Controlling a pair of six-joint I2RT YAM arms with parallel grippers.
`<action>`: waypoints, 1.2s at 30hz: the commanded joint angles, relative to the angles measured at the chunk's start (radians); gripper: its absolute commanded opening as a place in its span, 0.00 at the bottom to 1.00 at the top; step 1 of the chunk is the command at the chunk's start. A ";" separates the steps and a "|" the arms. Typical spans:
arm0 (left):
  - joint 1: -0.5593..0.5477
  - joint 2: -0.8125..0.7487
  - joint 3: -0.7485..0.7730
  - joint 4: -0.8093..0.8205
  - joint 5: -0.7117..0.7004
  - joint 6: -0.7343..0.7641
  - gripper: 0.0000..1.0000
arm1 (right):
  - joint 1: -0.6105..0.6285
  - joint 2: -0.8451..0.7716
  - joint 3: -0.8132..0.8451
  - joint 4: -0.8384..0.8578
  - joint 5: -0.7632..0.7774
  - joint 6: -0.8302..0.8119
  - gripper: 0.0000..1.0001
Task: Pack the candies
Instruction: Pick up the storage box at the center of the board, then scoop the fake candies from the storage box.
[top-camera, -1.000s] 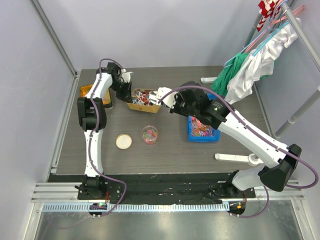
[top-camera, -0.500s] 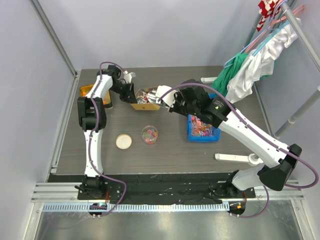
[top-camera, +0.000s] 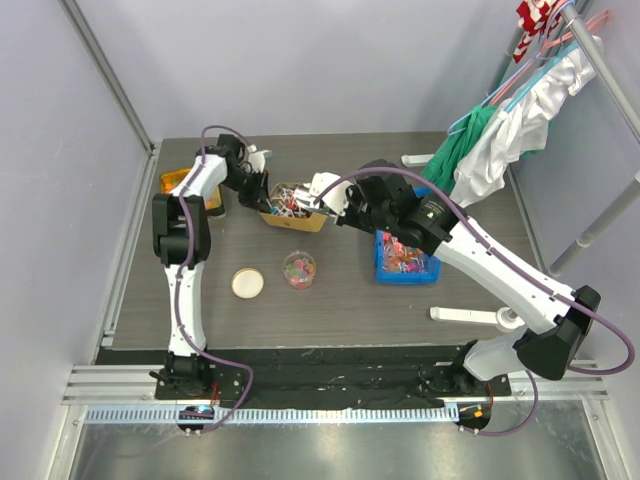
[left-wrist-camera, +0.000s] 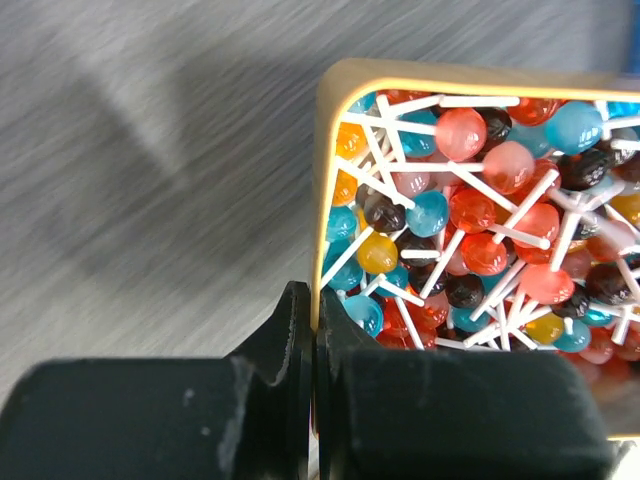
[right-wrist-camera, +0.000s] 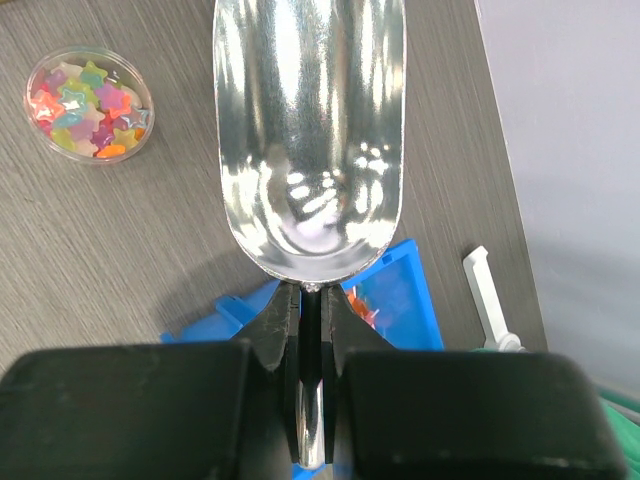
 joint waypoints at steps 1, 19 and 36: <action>-0.013 -0.194 -0.122 0.177 -0.106 -0.080 0.00 | 0.009 0.001 0.043 0.042 0.039 0.006 0.01; -0.105 -0.429 -0.351 0.356 -0.370 -0.117 0.00 | 0.047 0.208 0.160 -0.014 0.468 -0.145 0.01; -0.154 -0.501 -0.412 0.377 -0.484 -0.151 0.00 | 0.099 0.431 0.226 0.009 0.667 -0.436 0.01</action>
